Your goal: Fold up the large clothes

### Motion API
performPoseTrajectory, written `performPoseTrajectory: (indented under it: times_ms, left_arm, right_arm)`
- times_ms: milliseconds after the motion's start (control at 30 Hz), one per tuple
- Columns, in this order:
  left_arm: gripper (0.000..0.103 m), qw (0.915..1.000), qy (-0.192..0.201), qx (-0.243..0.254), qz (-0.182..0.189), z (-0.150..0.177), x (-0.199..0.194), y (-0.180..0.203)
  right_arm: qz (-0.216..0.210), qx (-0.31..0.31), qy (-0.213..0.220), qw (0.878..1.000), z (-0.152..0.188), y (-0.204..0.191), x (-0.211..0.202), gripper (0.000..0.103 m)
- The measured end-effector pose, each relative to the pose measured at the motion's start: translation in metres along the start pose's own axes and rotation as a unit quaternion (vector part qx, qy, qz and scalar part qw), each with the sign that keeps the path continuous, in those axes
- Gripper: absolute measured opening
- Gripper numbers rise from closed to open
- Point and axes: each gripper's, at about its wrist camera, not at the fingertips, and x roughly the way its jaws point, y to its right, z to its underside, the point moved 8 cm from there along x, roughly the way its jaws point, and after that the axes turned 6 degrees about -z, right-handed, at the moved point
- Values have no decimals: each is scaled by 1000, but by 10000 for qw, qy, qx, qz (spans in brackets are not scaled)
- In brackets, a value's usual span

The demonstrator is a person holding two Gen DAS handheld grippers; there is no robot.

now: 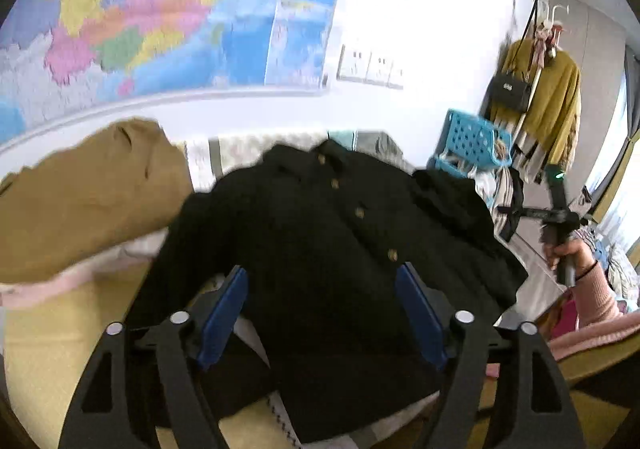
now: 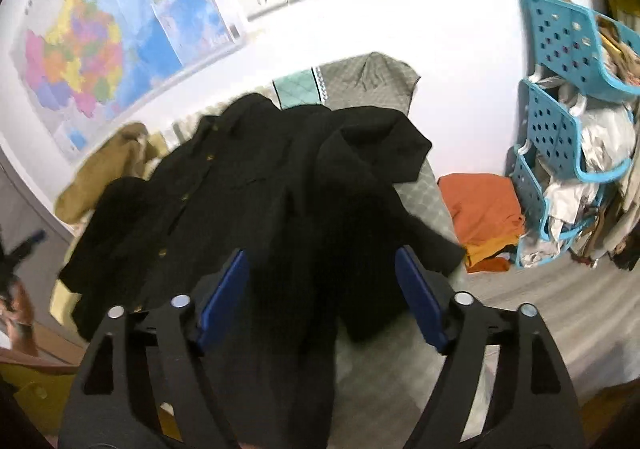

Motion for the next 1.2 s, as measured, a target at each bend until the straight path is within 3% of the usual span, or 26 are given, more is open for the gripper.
performPoseTrajectory:
  times_ms: [67,133,200,233,300,400,567,700,767,867,967,1100,1133,1167,1200]
  left_arm:
    - [77,9998,-34,152,-100,-4,12,7]
    - [77,9996,-158,216,-9,-5,29,17]
    - [78,9989,-354,279,94,-5,45,25]
    - [78,9982,-462,346,131,-4,56,30]
    - [78,9969,-612,457,197,-4,74,37]
    - [78,9948,-740,559,411,-10,96,47]
    - [78,9914,-777,745,739,-28,116,62]
    - [78,9890,-794,771,985,-42,128,69]
    - [78,9884,-738,743,1103,-51,130,70]
    - [78,9884,-644,651,1209,-59,130,66]
    - [78,9885,-597,615,1247,-60,126,60]
    - [81,9892,-592,665,1165,-50,122,51]
    - [82,9894,-628,649,1139,-47,123,48]
    - [82,9894,-702,634,1099,-42,126,45]
    - [82,9895,-758,640,1051,-38,128,43]
  right_arm:
    - [250,-184,-68,9995,-8,10,16,87]
    - [57,-85,-233,9997,-13,17,31,82]
    - [-38,-121,-428,9990,-18,21,39,41]
    - [-167,-144,-511,9984,-22,21,39,3]
    - [-428,35,-371,9984,-42,24,22,4]
    - [-893,322,253,9952,-85,23,-25,4]
    - [-1792,575,1315,9733,-156,-2,-109,4]
    - [-2382,404,1481,9590,-184,-45,-125,4]
    - [-2455,-37,1395,9593,-191,-79,-119,4]
    - [-2570,-657,935,9596,-190,-137,-82,5]
    - [-2634,-1199,126,9571,-174,-196,-15,7]
    - [-2571,-1374,-947,9519,-138,-235,77,15]
    - [-2475,-1378,-1165,9519,-129,-238,96,31]
    - [-2382,-1310,-1447,9514,-119,-239,118,58]
    - [-2332,-1236,-1590,9513,-113,-240,130,65]
